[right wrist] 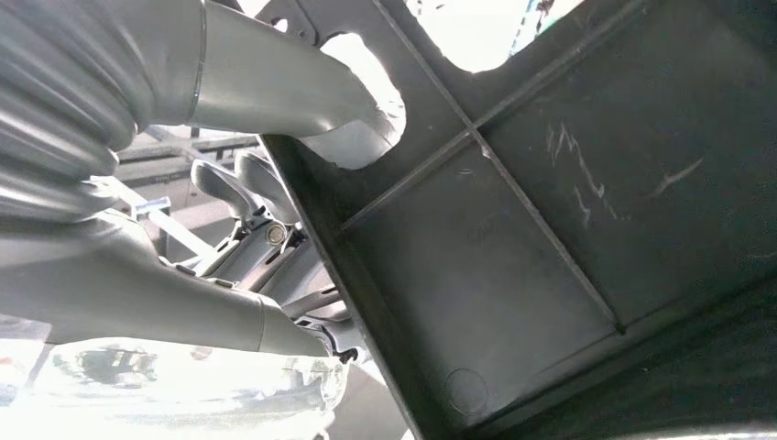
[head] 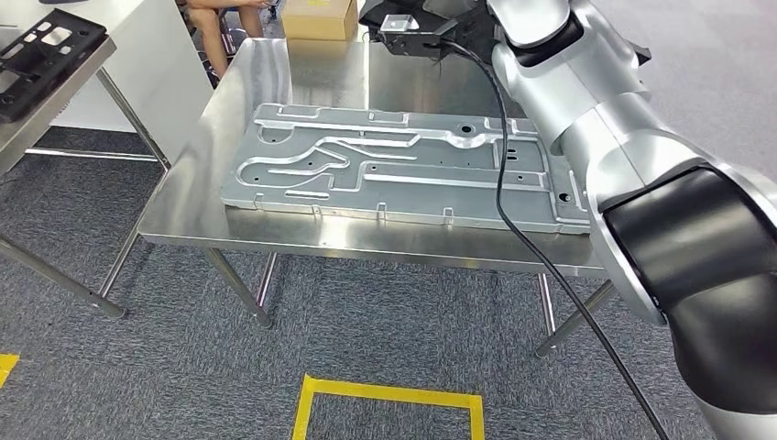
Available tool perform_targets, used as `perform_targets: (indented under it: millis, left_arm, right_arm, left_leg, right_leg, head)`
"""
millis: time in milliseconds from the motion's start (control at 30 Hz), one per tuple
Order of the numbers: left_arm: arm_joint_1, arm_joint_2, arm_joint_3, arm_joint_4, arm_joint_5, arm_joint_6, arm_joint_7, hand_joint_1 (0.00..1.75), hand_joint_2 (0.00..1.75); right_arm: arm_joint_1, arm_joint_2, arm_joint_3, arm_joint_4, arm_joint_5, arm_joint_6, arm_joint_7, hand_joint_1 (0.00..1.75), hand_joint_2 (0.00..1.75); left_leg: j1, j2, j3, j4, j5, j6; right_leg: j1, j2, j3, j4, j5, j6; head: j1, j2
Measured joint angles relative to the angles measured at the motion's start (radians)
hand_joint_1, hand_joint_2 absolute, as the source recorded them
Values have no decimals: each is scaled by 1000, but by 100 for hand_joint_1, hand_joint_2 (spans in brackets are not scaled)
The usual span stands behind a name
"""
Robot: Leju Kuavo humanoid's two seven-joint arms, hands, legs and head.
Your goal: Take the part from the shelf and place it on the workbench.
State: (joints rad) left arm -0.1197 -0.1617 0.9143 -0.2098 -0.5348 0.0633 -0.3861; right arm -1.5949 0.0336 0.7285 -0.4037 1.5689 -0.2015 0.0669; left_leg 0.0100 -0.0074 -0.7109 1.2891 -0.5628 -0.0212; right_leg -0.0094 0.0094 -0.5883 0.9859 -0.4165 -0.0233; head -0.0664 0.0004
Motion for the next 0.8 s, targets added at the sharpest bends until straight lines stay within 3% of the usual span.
perform_targets:
  millis: [33, 100, 167, 333, 400, 467, 500, 533, 567, 633, 700, 800]
  left_arm:
    - [0, 0, 0, 0, 0, 0, 0, 0, 175]
    - [1, 1, 0, 0, 0, -1, 0, 0, 175]
    - [1, 1, 0, 0, -2, -2, 1, 0, 175]
    - [-2, 1, 0, 0, -4, 5, 16, 0, 175]
    - [-6, 1, 0, 0, -4, 9, 24, 0, 175]
    - [-9, 1, 0, 0, -7, 10, 26, 0, 175]
    - [-9, 1, 0, 0, -9, 10, 27, 0, 175]
    - [-9, 1, 0, 0, -10, 9, 27, 0, 175]
    - [-9, 0, -1, 0, -12, 8, 27, 0, 175]
    - [-11, -2, -2, 0, -17, 4, 27, 0, 175]
    - [-16, -5, -4, 0, -24, -3, 26, 0, 175]
    - [-22, -5, -8, 0, -32, -18, 27, 0, 175]
  right_arm:
    - [2, 0, 0, 0, 0, 0, 0, 175, 175]
    - [4, 0, 0, 1, -1, 0, -1, 175, 175]
    - [2, -1, 0, 3, -2, 1, -1, 175, 175]
    - [11, -10, -6, 6, -23, -8, -4, 175, 175]
    - [24, -15, -14, 7, -35, -23, -3, 175, 175]
    - [54, -21, -24, 11, -47, -44, 2, 175, 175]
    - [74, -24, -31, 13, -52, -55, 6, 175, 175]
    - [95, -26, -38, 17, -58, -66, 9, 175, 175]
    - [114, -28, -45, 19, -63, -76, 12, 175, 175]
    - [143, -31, -56, 24, -68, -90, 16, 175, 175]
    - [167, -32, -62, 29, -70, -97, 21, 175, 175]
    - [205, -34, -68, 38, -64, -102, 28, 175, 175]
  left_leg:
    - [2, 1, -3, -25, 24, -1]
    - [4, 3, 32, -160, 122, 0]
    - [1, 5, 67, -270, 176, 8]
    - [-2, 4, 92, -294, 179, 41]
    - [-2, 4, 98, -297, 175, 50]
    - [-4, 2, 103, -296, 168, 55]
    - [-5, 0, 106, -295, 164, 57]
    - [-7, -2, 111, -293, 159, 57]
    - [-9, -3, 117, -292, 154, 56]
    - [-14, -4, 127, -291, 145, 54]
    - [-15, -4, 130, -293, 139, 46]
    - [-15, -4, 133, -279, 136, 30]
  right_leg:
    - [-1, 1, 9, 1, -8, 2]
    - [-3, 2, 30, 4, -26, 10]
    - [-3, 3, 40, 7, -42, 20]
    - [-3, 0, 34, 45, -63, 50]
    - [-4, -3, -21, 146, -105, 58]
    - [-4, -4, -101, 268, -150, 63]
    - [-4, -4, -127, 295, -151, 63]
    - [-4, -4, -134, 282, -130, 61]
    - [-3, -4, -124, 232, -90, 55]
    - [4, -6, -78, 90, -5, 37]
    - [13, -8, -54, 15, 24, 24]
    - [11, -10, -40, 1, 31, 13]
  head:
    - [0, 0]
    - [0, 0]
    - [0, 0]
    - [0, 0]
    - [0, 0]
    - [0, 0]
    - [0, 0]
    - [0, 0]
    - [0, 0]
    - [0, 0]
    - [0, 0]
    - [0, 0]
